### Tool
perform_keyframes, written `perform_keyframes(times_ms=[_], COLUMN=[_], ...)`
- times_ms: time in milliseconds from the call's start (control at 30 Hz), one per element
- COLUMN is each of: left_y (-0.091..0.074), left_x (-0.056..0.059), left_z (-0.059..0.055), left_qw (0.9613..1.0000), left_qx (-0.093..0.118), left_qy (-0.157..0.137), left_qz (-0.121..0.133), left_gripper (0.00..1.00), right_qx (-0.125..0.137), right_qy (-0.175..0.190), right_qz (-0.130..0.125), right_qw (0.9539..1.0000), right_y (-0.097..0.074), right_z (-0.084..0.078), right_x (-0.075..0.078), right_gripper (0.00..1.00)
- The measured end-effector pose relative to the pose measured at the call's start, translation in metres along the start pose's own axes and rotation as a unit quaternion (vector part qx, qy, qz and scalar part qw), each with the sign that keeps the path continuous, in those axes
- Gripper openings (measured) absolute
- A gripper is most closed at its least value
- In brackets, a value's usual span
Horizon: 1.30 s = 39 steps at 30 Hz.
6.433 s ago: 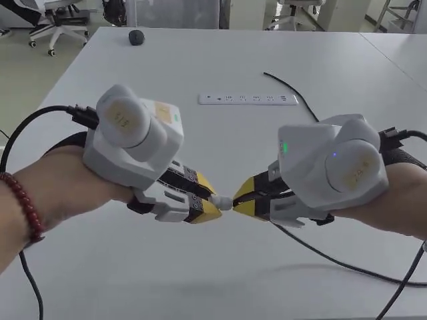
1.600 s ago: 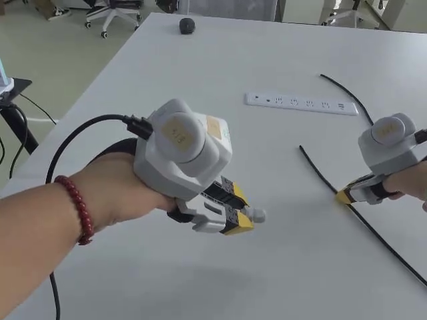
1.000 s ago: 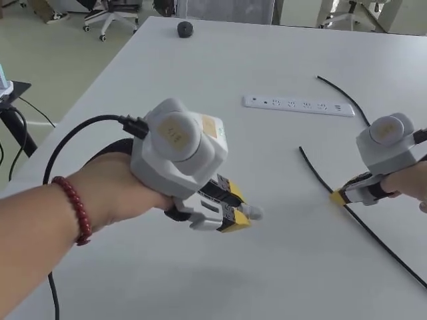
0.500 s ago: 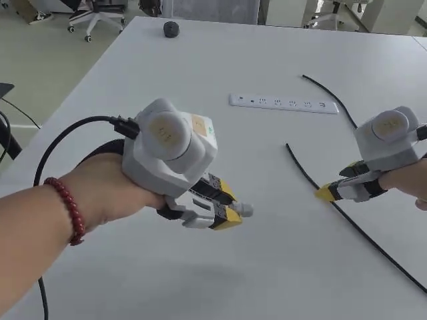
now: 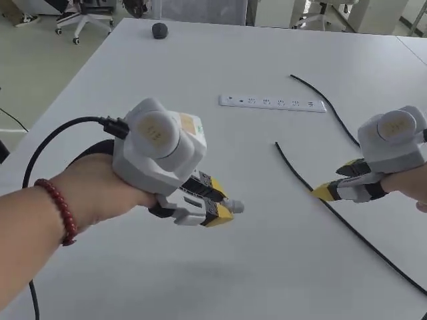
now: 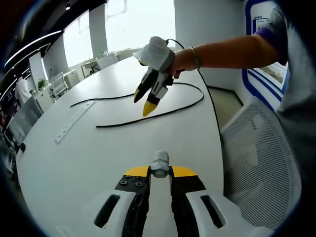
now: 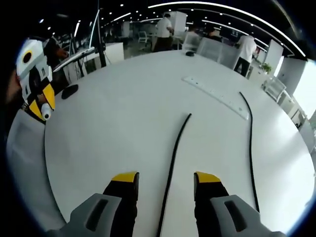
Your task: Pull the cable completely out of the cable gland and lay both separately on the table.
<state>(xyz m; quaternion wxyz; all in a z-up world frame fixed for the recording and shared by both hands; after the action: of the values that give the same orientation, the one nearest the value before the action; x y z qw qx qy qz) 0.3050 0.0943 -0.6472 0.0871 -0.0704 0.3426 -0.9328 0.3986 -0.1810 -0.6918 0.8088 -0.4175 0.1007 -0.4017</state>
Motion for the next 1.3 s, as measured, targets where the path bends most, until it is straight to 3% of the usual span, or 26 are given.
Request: perform_keyframes(times_ms=[233,367,400,467,567,600,667,733,833,867,1067,1300], left_y=[-0.002,-0.003,-0.003,-0.004,-0.004,-0.005,-0.005,-0.006,-0.007,-0.007,-0.011,-0.015], left_x=[-0.003,-0.004,-0.004,-0.003,-0.002,-0.001,0.000,0.001,0.003,0.003,0.005,0.006], left_z=[-0.001,-0.002,-0.002,-0.003,-0.004,-0.005,-0.005,-0.005,-0.005,-0.005,-0.011,-0.018], left_qw=[1.0000,0.9999,0.9999,0.9999,0.9999,0.9999,0.9999,0.9999,0.9998,0.9998,0.9995,0.9990], left_qx=[0.004,0.006,0.006,0.007,0.005,0.005,0.005,0.006,0.008,0.009,0.011,0.015], left_qy=[-0.003,-0.005,-0.005,-0.007,-0.007,-0.007,-0.007,-0.008,-0.009,-0.009,-0.016,-0.022], left_qz=[0.004,0.007,0.008,0.008,0.009,0.010,0.010,0.011,0.014,0.016,0.024,0.035], left_gripper=[0.16,0.16,0.16,0.16,0.16,0.16,0.16,0.16,0.16,0.16,0.16,0.16], right_qx=[0.027,0.052,0.078,0.106,0.132,0.131,0.165,0.179,0.217,0.208,0.212,0.199], right_qy=[0.014,0.019,0.029,0.039,0.043,0.044,0.042,0.041,0.034,0.035,0.030,0.046], right_qz=[-0.002,-0.005,-0.001,0.007,0.009,0.008,0.005,0.010,0.011,0.016,0.022,0.001], right_qw=[0.9995,0.9985,0.9965,0.9936,0.9902,0.9904,0.9854,0.9829,0.9755,0.9774,0.9766,0.9788], right_y=[-0.028,-0.047,-0.052,-0.063,-0.076,-0.080,-0.088,-0.094,-0.104,-0.106,-0.109,-0.116], right_z=[-0.012,-0.018,-0.017,-0.018,-0.020,-0.021,-0.018,-0.016,-0.013,-0.015,-0.030,-0.054], right_x=[-0.009,-0.018,-0.023,-0.029,-0.035,-0.037,-0.041,-0.046,-0.054,-0.057,-0.068,-0.063], right_gripper=[0.44,0.51,0.53,0.61,0.68,0.70,0.78,0.89,0.99,0.99,0.99,0.99])
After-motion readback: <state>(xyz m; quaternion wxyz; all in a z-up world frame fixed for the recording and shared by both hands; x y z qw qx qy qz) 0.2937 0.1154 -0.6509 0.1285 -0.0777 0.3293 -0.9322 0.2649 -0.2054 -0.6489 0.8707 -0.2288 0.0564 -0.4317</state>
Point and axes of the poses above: the centre of the closed fingertips' face, and the gripper's own axes: y roughly forward along the fingers, x roughly to its right, z roughly out of its top, the point moved 10 cm from there along -y, roughly backward along the fingers, and after that the axes turned 8 degrees about -z, right-handed, at the moved point
